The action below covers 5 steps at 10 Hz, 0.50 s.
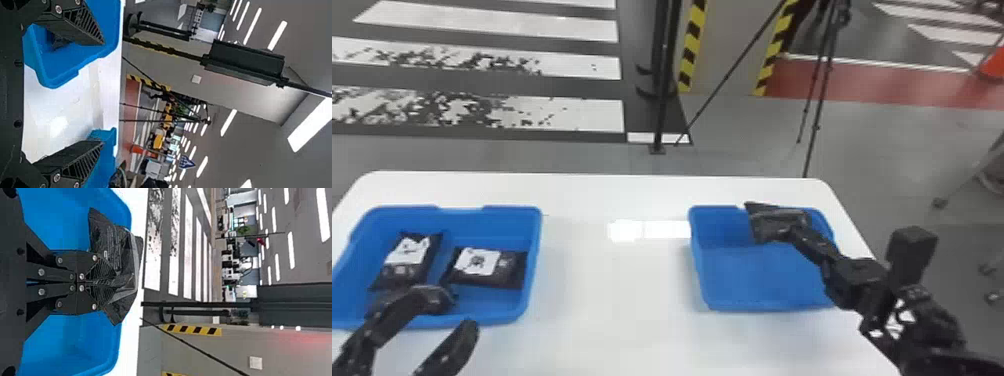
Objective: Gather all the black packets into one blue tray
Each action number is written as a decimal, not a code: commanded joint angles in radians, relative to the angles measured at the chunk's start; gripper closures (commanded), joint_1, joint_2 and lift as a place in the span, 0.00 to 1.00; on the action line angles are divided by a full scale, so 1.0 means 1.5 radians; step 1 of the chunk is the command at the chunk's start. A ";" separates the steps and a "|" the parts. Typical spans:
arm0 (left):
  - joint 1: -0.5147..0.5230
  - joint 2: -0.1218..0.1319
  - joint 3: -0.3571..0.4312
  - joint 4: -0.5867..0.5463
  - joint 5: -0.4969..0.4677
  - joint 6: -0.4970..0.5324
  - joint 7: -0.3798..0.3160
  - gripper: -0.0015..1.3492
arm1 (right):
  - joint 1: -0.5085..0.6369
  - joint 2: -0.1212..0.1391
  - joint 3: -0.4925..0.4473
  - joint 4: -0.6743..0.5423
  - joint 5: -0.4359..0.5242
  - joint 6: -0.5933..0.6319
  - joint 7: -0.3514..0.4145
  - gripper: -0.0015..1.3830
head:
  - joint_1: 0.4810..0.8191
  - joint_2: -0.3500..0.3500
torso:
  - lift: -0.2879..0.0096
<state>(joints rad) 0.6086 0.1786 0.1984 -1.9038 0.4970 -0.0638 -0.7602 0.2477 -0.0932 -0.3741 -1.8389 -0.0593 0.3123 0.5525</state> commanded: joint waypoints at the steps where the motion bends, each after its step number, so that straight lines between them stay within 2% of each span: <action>1: -0.046 0.006 -0.025 0.000 0.037 0.047 -0.016 0.10 | 0.057 0.006 0.034 -0.103 -0.020 0.016 0.001 0.92 | 0.63 0.25 | 0.60; 2: -0.085 0.012 -0.050 0.000 0.044 0.083 -0.027 0.10 | 0.075 0.007 0.062 -0.143 -0.032 0.026 0.007 0.92 | 0.63 0.27 | 0.60; 4: -0.178 0.016 -0.088 0.022 0.016 0.182 -0.048 0.10 | 0.098 0.008 0.106 -0.182 -0.058 0.037 0.016 0.92 | 0.63 0.31 | 0.60; 5: -0.221 0.019 -0.111 0.046 0.030 0.226 -0.060 0.11 | 0.103 0.007 0.128 -0.197 -0.061 0.044 0.020 0.92 | 0.63 0.32 | 0.60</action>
<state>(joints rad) 0.3190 0.2043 0.0530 -1.8565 0.5323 0.2329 -0.8476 0.3966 -0.0818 -0.2022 -2.1194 -0.1464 0.3726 0.5823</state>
